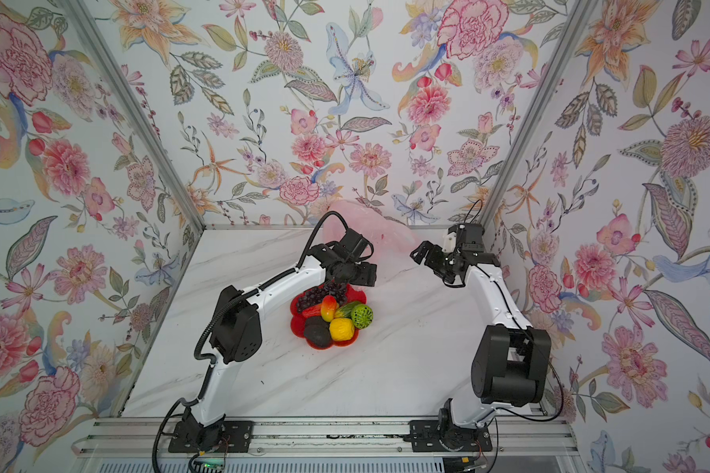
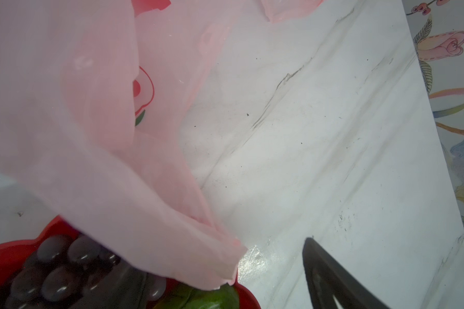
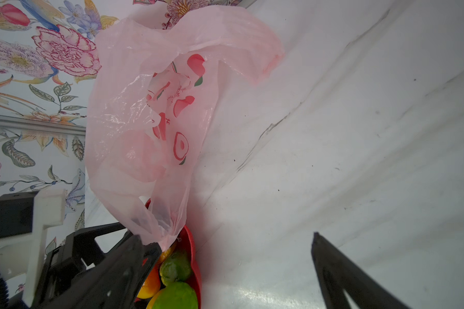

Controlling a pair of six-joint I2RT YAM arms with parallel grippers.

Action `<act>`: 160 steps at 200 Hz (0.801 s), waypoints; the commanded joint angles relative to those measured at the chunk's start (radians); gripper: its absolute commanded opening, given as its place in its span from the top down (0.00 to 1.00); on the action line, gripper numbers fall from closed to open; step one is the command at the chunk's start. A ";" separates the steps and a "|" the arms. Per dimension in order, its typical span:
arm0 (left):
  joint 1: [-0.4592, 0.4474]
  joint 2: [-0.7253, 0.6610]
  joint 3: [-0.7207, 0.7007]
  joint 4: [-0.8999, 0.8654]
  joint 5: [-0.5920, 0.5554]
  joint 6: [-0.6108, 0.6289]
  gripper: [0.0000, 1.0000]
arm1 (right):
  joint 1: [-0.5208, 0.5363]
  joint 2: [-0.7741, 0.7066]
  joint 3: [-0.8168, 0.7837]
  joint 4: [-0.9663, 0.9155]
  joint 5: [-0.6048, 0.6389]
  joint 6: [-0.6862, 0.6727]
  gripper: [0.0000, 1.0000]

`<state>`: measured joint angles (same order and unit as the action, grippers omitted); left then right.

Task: Place the fruits into the plastic bag
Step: Pick up the plastic bag from the top-center of the table.

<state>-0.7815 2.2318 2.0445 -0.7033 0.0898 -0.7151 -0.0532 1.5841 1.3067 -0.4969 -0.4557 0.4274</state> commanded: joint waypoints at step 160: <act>0.014 0.194 0.226 -0.017 -0.048 0.006 0.94 | -0.031 -0.024 -0.042 0.018 -0.045 -0.006 0.01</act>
<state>-0.7792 2.4180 2.2421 -0.7185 0.0631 -0.7151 -0.0803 1.5837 1.2747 -0.4816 -0.4835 0.4271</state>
